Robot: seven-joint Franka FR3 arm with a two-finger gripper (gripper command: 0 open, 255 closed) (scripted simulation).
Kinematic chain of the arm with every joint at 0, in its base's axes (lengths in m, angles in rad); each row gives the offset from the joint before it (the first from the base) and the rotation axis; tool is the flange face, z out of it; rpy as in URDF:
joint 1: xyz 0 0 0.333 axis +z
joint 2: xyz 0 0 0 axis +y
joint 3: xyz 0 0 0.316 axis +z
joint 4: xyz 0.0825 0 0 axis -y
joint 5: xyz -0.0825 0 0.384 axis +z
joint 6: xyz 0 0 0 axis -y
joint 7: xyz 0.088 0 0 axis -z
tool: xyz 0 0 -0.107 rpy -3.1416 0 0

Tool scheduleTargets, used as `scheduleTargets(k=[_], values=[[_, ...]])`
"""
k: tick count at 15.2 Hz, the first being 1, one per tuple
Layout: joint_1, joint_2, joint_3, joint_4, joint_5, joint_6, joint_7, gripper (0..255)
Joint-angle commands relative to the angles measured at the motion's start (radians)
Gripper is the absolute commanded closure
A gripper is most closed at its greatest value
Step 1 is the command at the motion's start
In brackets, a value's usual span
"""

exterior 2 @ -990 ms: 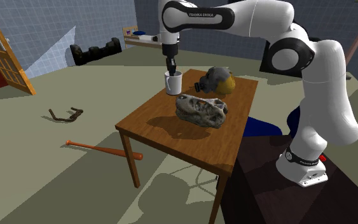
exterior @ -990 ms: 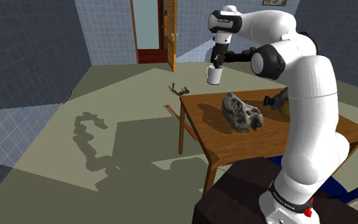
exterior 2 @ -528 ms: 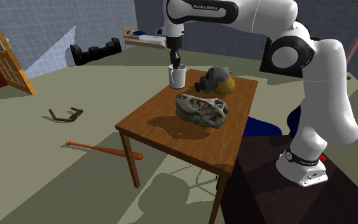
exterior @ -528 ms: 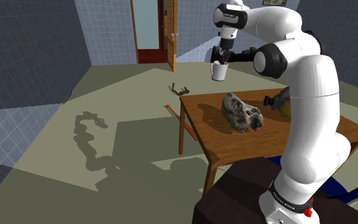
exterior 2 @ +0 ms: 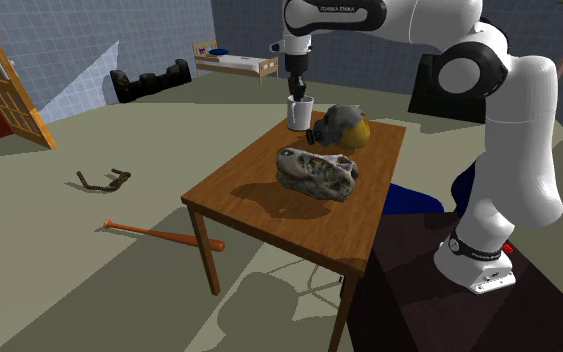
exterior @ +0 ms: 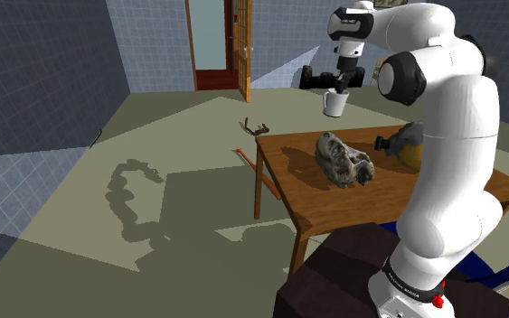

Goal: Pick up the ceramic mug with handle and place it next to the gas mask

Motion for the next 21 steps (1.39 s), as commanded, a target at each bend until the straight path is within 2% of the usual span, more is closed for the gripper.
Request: scheduleTargets(k=[1, 8, 15, 16, 21], values=[[-0.026, -0.018, -0.015, -0.021, -0.005, 0.002, -0.044, 255], [-0.127, -0.028, -0.063, -0.043, -0.004, 0.003, -0.194, 255], [-0.255, 0.02, -0.104, 0.015, 0.022, -0.022, -0.35, 255], [-0.265, 0.025, -0.106, 0.022, 0.025, -0.025, -0.361, 255], [-0.247, 0.007, -0.106, -0.072, 0.016, 0.053, -0.362, 255]])
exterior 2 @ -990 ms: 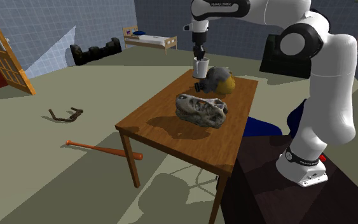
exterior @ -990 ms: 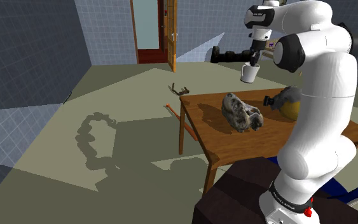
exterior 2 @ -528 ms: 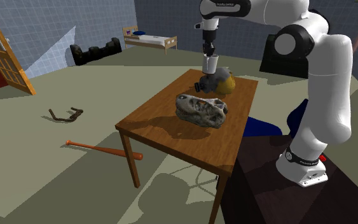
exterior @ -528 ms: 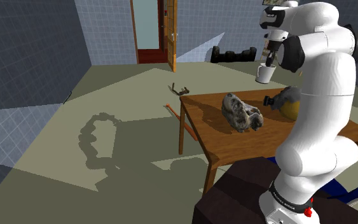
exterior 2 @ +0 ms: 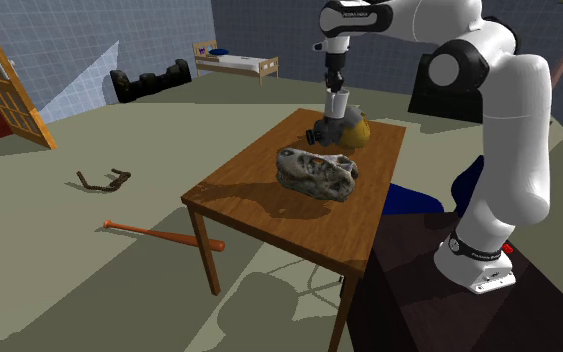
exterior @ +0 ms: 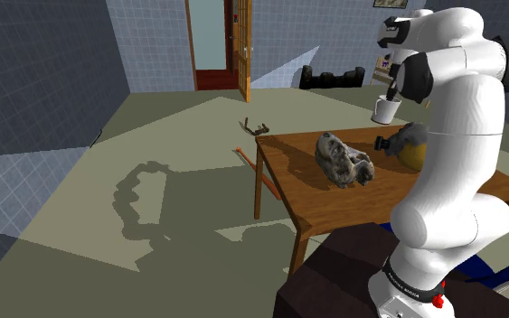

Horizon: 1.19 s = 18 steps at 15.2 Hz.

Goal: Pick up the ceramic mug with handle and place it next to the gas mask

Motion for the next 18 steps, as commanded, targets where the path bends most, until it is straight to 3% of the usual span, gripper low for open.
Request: scheduleTargets(k=[1, 18], values=[[0.005, -0.008, 0.0, -0.036, -0.003, 0.03, -0.002, 255], [0.03, -0.004, 0.009, -0.263, 0.004, 0.257, -0.017, 255]])
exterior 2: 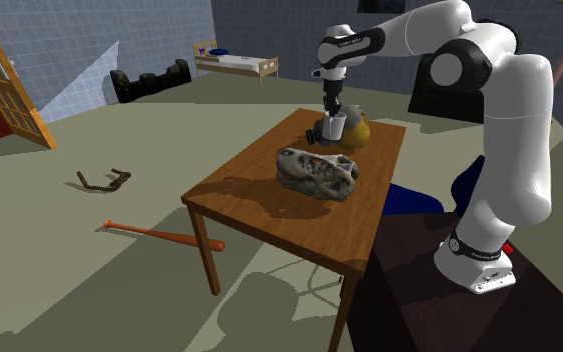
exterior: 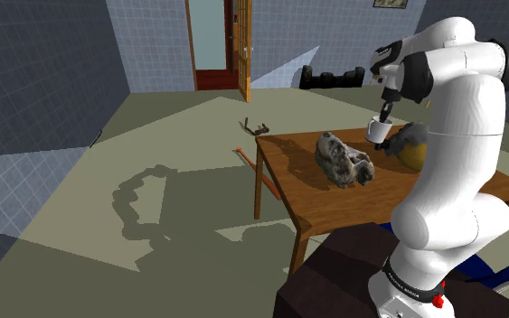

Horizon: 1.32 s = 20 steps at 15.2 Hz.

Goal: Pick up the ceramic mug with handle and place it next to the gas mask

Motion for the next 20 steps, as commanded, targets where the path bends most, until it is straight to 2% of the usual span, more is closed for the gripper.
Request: scheduleTargets(k=[1, 20], values=[[0.0, 0.008, 0.002, -0.015, 0.005, 0.023, -0.002, 255], [-0.009, 0.094, 0.031, -0.157, 0.063, 0.238, -0.042, 255]])
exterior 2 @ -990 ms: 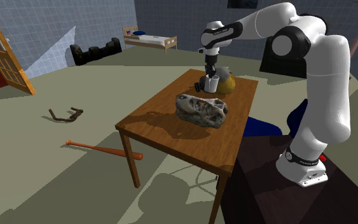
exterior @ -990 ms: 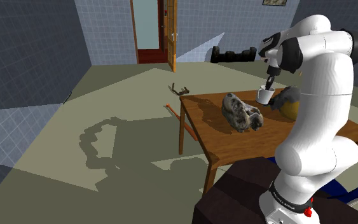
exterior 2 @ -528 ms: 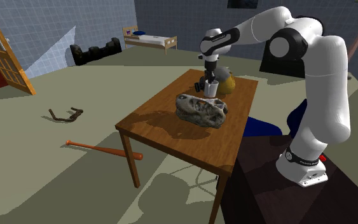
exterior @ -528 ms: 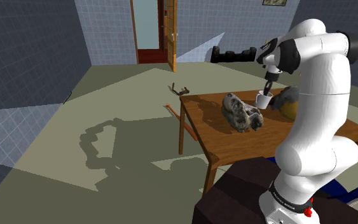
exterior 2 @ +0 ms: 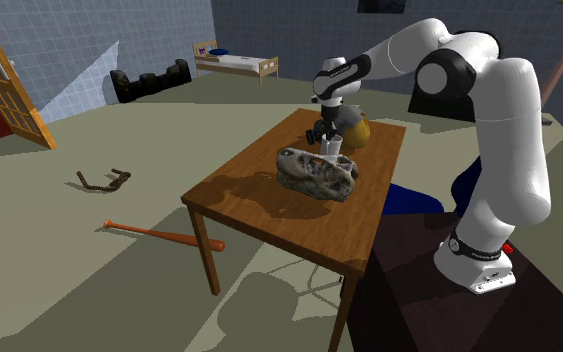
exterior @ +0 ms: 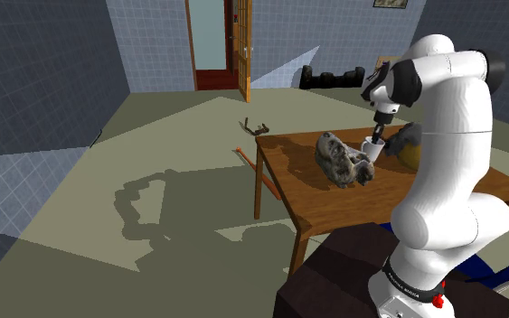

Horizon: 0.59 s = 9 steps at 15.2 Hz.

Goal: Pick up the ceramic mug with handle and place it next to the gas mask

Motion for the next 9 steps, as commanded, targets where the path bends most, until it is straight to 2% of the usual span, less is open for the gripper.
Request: scheduleTargets(k=[1, 9], values=[[-0.002, 0.012, 0.004, -0.01, 0.008, 0.021, -0.005, 255], [-0.015, 0.068, 0.025, -0.041, 0.043, 0.102, -0.027, 255]])
